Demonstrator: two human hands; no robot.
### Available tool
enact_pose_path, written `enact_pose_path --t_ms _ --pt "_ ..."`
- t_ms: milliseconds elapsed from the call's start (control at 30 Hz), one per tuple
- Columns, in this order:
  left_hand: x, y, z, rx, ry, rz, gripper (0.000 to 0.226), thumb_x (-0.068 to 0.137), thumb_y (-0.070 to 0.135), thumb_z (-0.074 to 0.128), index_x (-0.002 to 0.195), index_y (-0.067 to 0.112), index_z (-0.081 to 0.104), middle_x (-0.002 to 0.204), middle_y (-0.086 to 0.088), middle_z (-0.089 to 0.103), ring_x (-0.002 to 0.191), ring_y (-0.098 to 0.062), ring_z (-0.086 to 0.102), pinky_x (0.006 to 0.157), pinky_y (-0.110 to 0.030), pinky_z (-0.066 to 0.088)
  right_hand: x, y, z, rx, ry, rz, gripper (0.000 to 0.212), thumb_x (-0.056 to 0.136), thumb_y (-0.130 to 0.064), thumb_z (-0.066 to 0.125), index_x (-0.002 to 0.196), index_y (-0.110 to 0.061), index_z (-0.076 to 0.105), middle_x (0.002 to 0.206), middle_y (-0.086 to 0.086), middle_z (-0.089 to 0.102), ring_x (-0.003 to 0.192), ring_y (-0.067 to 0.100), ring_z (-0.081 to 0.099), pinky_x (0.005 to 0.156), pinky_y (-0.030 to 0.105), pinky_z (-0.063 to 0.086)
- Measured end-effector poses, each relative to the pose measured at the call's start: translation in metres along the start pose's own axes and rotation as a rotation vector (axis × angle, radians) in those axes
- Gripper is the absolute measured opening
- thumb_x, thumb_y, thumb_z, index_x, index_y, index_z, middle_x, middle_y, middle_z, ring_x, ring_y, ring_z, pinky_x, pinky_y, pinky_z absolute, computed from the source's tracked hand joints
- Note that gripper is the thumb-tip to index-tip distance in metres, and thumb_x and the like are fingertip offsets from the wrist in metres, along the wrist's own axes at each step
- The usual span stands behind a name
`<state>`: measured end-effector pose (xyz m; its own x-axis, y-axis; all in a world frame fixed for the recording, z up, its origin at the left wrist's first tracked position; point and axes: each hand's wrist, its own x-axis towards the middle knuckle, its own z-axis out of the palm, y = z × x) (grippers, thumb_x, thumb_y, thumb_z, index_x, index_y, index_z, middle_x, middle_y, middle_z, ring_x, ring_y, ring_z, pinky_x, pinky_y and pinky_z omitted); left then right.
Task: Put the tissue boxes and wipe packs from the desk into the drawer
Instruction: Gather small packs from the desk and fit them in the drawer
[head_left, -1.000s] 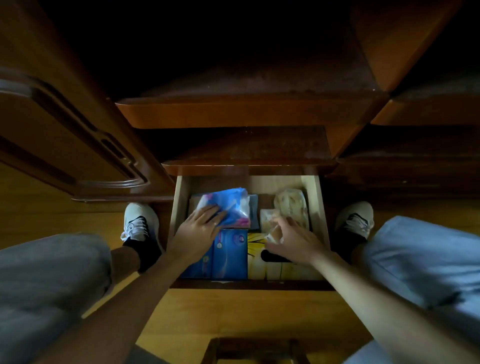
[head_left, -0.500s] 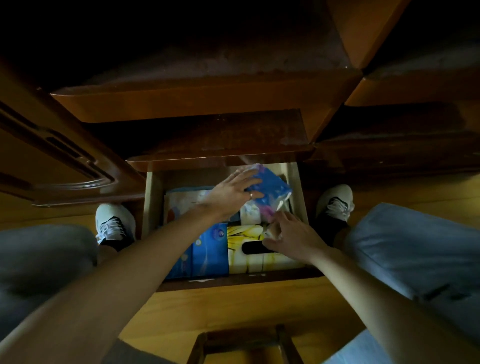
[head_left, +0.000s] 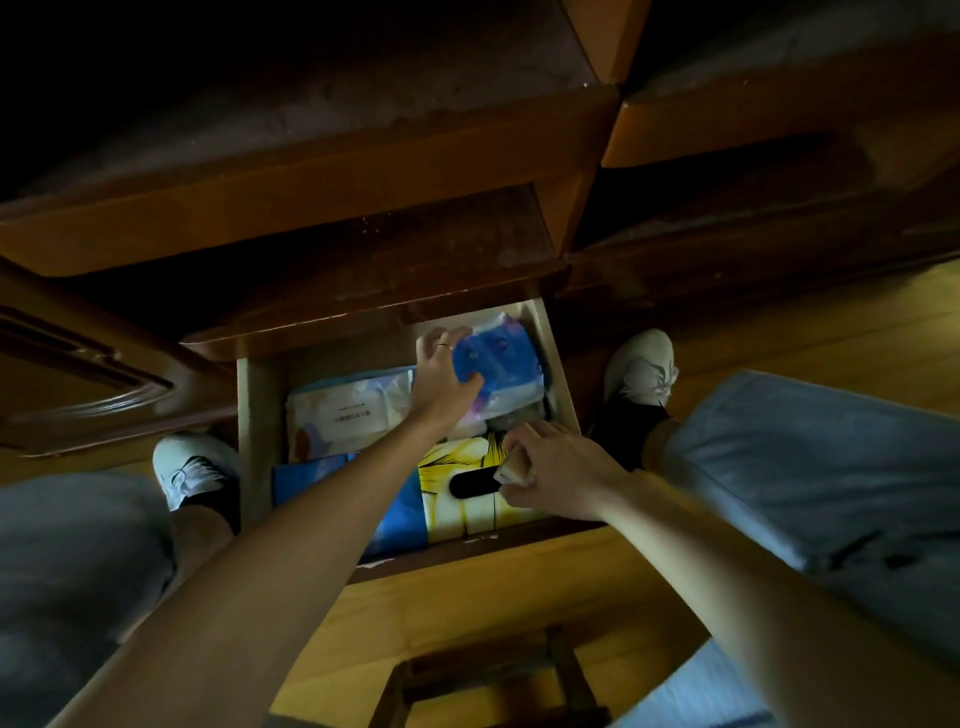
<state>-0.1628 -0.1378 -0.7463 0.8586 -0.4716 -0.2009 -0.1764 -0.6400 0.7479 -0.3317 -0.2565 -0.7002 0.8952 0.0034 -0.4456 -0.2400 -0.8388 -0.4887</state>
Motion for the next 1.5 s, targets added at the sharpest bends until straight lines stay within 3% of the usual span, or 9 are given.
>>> enact_pose_path --t_ms 200,400,600,733,867,967,1067,1233,1500 --pt "0.012 0.007 0.004 -0.08 -0.075 -0.182 0.064 0.076 -0.011 0.063 0.133 0.02 0.064 0.155 -0.01 0.039 0.139 -0.026 0.044 0.104 -0.024 0.04 0.002 0.0 0.003 -0.001 -0.009 0.007 0.059 0.079 -0.058 0.062 0.128 -0.027 0.047 0.134 0.0 0.054 0.122 0.024 0.052 0.081 0.034 0.042" --pt "0.015 0.014 0.01 0.141 -0.338 0.087 0.045 0.083 -0.012 0.062 0.123 0.008 0.071 0.131 -0.007 0.067 0.122 -0.02 0.061 0.1 -0.019 0.042 0.002 -0.002 0.002 -0.011 -0.017 0.011 0.058 0.08 -0.059 0.061 0.126 -0.028 0.047 0.134 0.0 0.054 0.124 0.024 0.052 0.081 0.034 0.041" --pt "0.006 0.016 0.007 0.197 -0.241 0.233 0.033 0.088 -0.01 0.057 0.095 0.013 0.079 0.105 0.002 0.073 0.099 -0.014 0.067 0.088 -0.026 0.052 0.0 -0.005 -0.001 -0.029 -0.035 0.016 0.057 0.082 -0.059 0.059 0.128 -0.027 0.047 0.136 0.001 0.054 0.125 0.024 0.052 0.091 0.039 0.047" --pt "-0.003 0.01 0.006 0.29 -0.378 0.327 0.03 0.086 -0.007 0.062 0.099 0.013 0.081 0.112 0.001 0.07 0.106 -0.017 0.065 0.093 -0.029 0.05 -0.001 -0.007 0.0 -0.037 -0.022 0.009 0.055 0.083 -0.058 0.061 0.125 -0.026 0.049 0.13 0.001 0.057 0.118 0.023 0.055 0.088 0.038 0.047" --pt "-0.005 0.013 0.003 0.22 -0.381 0.319 0.043 0.083 -0.01 0.056 0.108 0.017 0.078 0.132 0.0 0.063 0.122 -0.02 0.059 0.098 -0.03 0.047 -0.003 -0.008 -0.004 -0.034 -0.007 0.009 0.056 0.082 -0.059 0.06 0.127 -0.028 0.049 0.129 -0.002 0.058 0.116 0.021 0.056 0.086 0.035 0.046" --pt "-0.007 0.009 -0.003 0.34 -0.182 0.368 0.054 0.082 0.01 0.061 0.13 0.032 0.066 0.152 0.004 0.043 0.131 -0.017 0.047 0.086 -0.036 0.052 -0.003 -0.007 -0.009 -0.017 0.018 0.012 0.056 0.082 -0.061 0.06 0.127 -0.03 0.048 0.128 -0.003 0.057 0.115 0.02 0.057 0.087 0.036 0.048" --pt "-0.004 0.004 -0.005 0.397 -0.042 0.338 0.06 0.084 0.028 0.066 0.143 0.03 0.053 0.155 -0.003 0.039 0.137 -0.026 0.04 0.102 -0.042 0.042 -0.004 -0.008 -0.011 -0.005 0.014 0.028 0.057 0.084 -0.062 0.059 0.128 -0.029 0.046 0.13 -0.002 0.056 0.117 0.022 0.057 0.091 0.041 0.05" --pt "0.02 0.007 0.003 0.217 -0.329 -0.114 0.107 0.079 0.057 0.076 0.161 0.028 0.013 0.161 -0.014 0.024 0.144 -0.037 0.035 0.113 -0.051 0.039 -0.006 -0.007 -0.007 -0.004 -0.008 0.027 0.057 0.085 -0.058 0.061 0.13 -0.028 0.048 0.133 -0.001 0.056 0.121 0.022 0.055 0.091 0.038 0.048" --pt "0.018 0.006 0.032 0.517 -0.386 0.094 0.123 0.06 0.065 0.085 0.157 0.03 0.019 0.151 -0.013 0.031 0.137 -0.037 0.036 0.114 -0.046 0.034 0.002 -0.006 -0.004 -0.005 -0.016 0.019 0.055 0.085 -0.059 0.06 0.127 -0.027 0.048 0.132 0.0 0.055 0.119 0.023 0.055 0.091 0.04 0.048"
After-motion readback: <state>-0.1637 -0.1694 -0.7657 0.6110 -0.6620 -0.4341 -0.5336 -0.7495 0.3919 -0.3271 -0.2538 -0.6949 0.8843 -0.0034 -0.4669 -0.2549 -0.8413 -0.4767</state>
